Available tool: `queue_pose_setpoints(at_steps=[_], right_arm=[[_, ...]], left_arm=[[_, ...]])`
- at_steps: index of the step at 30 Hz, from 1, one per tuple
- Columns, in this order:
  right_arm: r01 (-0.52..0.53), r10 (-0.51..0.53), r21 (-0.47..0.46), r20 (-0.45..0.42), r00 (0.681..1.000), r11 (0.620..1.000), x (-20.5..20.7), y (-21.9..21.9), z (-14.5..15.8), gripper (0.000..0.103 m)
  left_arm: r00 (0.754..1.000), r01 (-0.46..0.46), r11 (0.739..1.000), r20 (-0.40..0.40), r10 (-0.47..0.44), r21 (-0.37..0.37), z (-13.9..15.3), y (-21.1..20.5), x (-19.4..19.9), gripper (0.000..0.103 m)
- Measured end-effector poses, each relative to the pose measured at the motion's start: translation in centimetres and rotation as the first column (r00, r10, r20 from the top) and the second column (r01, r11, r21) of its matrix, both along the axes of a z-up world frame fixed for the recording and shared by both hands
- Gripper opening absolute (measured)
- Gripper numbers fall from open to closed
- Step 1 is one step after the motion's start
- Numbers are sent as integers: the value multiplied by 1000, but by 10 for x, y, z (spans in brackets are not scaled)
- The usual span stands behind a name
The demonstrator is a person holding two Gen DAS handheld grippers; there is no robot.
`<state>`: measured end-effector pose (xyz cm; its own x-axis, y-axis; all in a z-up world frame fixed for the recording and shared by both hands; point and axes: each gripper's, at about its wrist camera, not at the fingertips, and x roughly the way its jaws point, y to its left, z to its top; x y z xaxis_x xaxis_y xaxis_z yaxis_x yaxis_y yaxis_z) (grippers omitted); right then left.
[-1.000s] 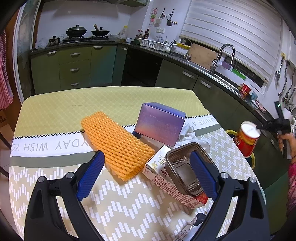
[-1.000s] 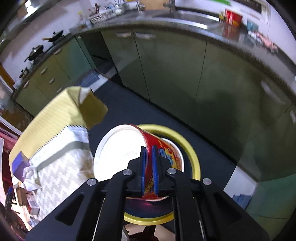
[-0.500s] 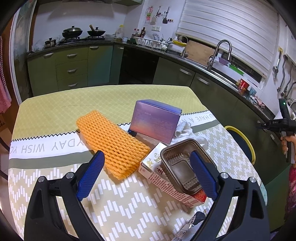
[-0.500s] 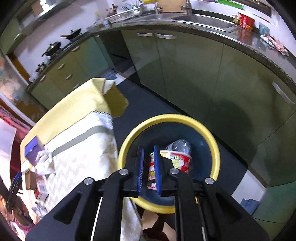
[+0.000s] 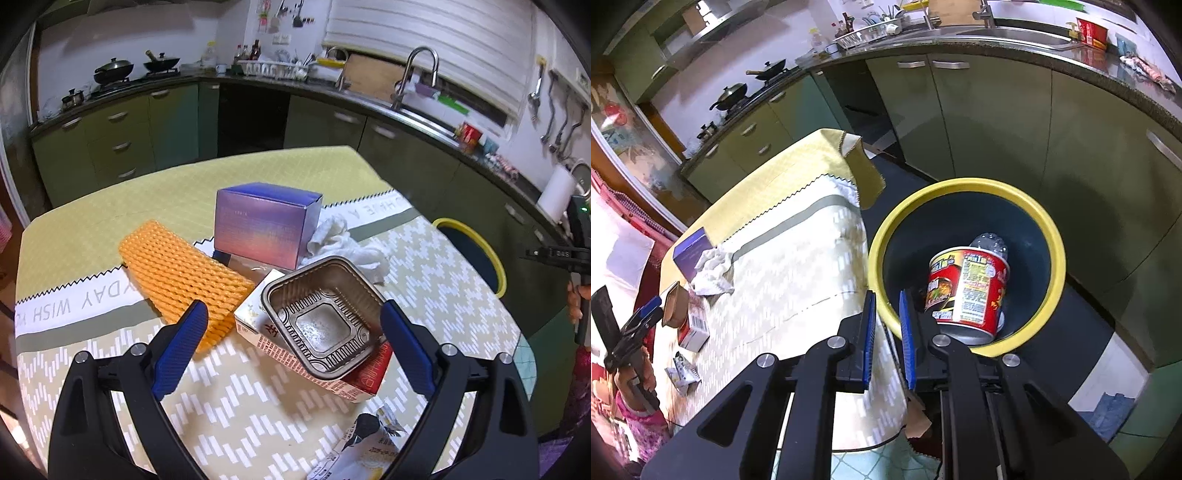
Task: Collect trash
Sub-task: 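Grasp the brown foil tray rim with the left gripper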
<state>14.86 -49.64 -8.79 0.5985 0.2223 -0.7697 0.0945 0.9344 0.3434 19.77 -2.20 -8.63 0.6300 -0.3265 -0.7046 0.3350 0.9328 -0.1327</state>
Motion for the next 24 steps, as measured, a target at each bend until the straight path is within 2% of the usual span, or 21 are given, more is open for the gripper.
queue_pose_setpoints(at_steps=[6,10,12,16,19,24], right_arm=[[-23,23,45,11,1000,999,-3,-1,-11,14],[-28,27,56,11,1000,998,-5,-4,-15,14],[-29,29,68,12,1000,997,-7,-6,-18,14],[-32,31,80,16,999,996,-11,-8,-22,15],[-35,33,84,22,999,996,-12,-9,-23,24],[-41,39,85,32,999,996,-15,-7,-21,24]], left_arm=[[997,-61,998,-55,62,25,-5,-4,9,88],[993,-78,996,-86,81,35,-8,-8,15,71],[991,-88,995,-100,92,47,-10,-12,17,68],[986,-105,992,-122,113,66,-12,-15,22,57],[985,-113,990,-120,123,83,-12,-17,22,53],[984,-124,987,-120,135,101,-12,-17,23,45]])
